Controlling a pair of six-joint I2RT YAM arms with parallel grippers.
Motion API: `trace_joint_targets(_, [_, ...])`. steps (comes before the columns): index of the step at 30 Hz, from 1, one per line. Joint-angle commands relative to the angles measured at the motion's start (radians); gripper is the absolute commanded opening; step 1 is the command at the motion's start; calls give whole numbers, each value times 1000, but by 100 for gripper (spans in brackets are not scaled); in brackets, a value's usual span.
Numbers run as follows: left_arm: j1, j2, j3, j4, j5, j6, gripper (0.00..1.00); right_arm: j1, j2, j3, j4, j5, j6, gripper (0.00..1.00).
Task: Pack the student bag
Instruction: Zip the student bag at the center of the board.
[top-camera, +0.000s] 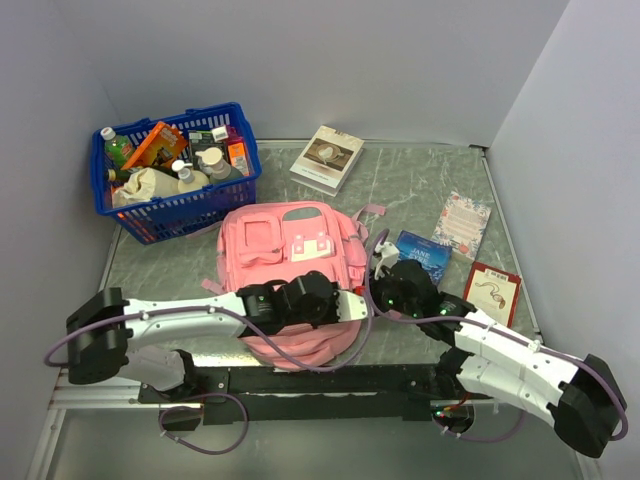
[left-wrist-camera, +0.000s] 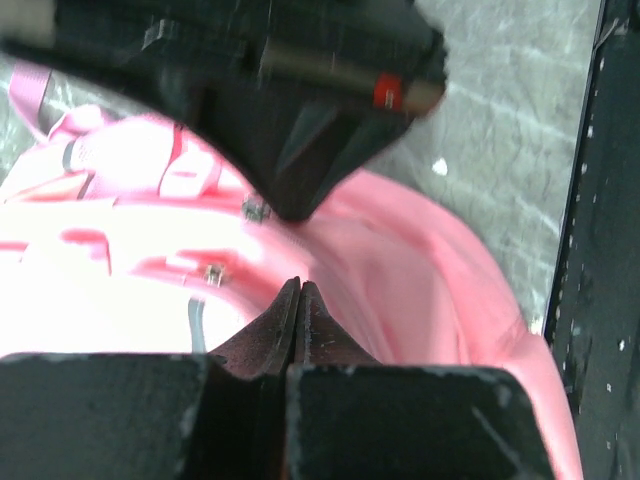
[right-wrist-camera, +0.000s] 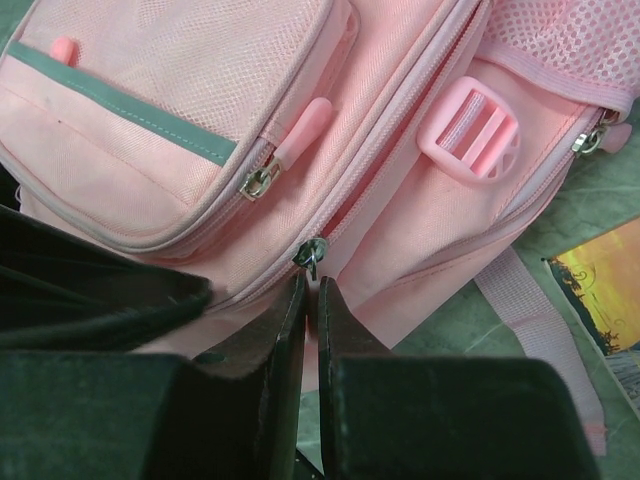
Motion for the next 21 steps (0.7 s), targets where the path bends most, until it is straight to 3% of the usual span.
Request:
trace_joint_targets(1, [3, -82, -27, -65, -18, -29, 1, -35, -11, 2, 87, -57, 4, 7])
trace_joint_targets(5, [3, -113, -48, -85, 13, -64, 3, -38, 1, -6, 115, -97, 21, 7])
trace_joint_targets(9, [2, -116, -44, -94, 68, -98, 45, -38, -10, -1, 109, -104, 22, 7])
trace_joint_targets(10, [2, -110, -42, -93, 91, -98, 48, -39, -13, 5, 104, -106, 21, 6])
trace_joint_targets(21, [2, 8, -13, -45, 80, -87, 55, -39, -71, 13, 66, -121, 7, 6])
